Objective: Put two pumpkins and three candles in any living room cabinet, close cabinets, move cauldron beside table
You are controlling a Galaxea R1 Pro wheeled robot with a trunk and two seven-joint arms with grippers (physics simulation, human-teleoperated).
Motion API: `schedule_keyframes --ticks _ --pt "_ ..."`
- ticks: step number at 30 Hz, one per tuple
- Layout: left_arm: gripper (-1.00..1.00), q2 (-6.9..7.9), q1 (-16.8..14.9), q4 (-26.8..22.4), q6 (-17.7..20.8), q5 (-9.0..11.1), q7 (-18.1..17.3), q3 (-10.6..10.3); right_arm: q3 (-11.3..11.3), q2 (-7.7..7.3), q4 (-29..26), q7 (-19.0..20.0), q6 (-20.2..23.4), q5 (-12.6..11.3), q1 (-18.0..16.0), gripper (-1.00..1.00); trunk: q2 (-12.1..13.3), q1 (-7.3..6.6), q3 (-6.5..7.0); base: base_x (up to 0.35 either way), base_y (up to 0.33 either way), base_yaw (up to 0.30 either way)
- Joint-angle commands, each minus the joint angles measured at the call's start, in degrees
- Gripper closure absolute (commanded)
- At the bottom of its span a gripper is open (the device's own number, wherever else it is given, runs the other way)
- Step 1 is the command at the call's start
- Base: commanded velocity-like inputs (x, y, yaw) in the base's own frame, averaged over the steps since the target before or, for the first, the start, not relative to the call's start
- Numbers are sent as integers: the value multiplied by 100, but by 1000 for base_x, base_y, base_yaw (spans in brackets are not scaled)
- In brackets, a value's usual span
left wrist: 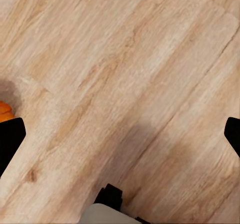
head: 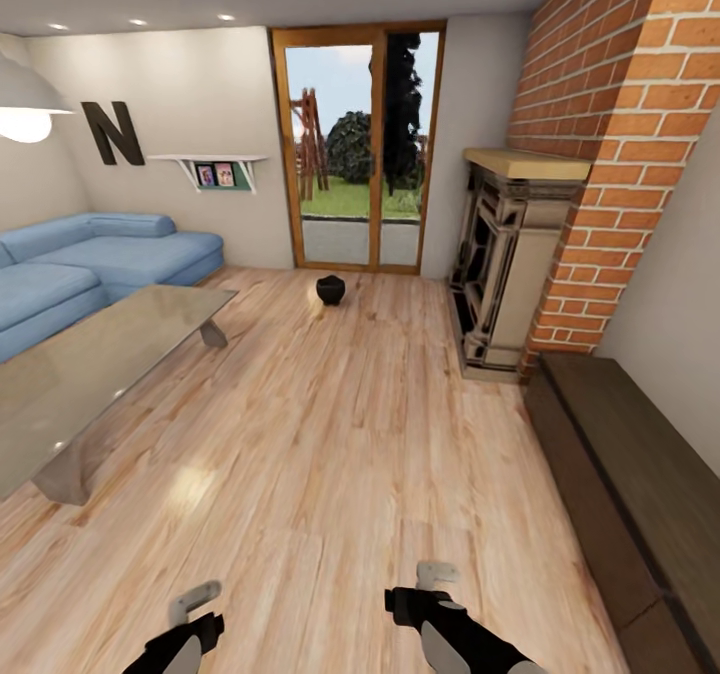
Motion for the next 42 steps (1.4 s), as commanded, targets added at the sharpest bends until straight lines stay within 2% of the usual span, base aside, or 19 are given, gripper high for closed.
schedule_keyframes --ticks 1,6,9,12,16,21,30,35,42 --pt "-100 8 -3 -2 5 36 50 -48 47 -6 -9 -49 23 -31 -6 -100 -5 4 -7 322 0 0" --pt "-100 6 -3 35 -51 41 50 -49 47 7 333 -98 -36 -27 -7 -100 -5 4 -7 322 0 0" --pt "-100 0 -3 38 -56 32 51 -53 54 12 948 -177 -47 -28 -7 -100 -5 4 -7 322 0 0" --pt "-100 -2 -3 39 -58 24 52 -55 56 19 1203 -456 -44 -20 -8 -100 -5 4 -7 322 0 0" --pt "-100 -2 -3 39 -63 19 49 -58 51 22 1279 -961 -58 -14 -8 -100 -5 4 -7 322 0 0" --pt "-100 -9 -3 40 -66 -3 49 -76 46 22 1302 -1152 -62 -42 -8 -100 -5 4 -7 322 0 0" --pt "-100 -7 -3 177 -85 2 47 -96 -15 9 1274 -1191 -109 -93 -8 -100 -5 4 -7 323 0 0" --pt "-100 -17 -3 570 -751 12 45 -112 -19 -9 1262 -1190 -802 -93 -8 -100 -5 4 -7 328 0 0" --pt "-100 -20 -3 643 -894 15 47 -116 -16 -22 1278 -1126 -1005 -90 -8 -100 -5 4 -7 330 0 0"
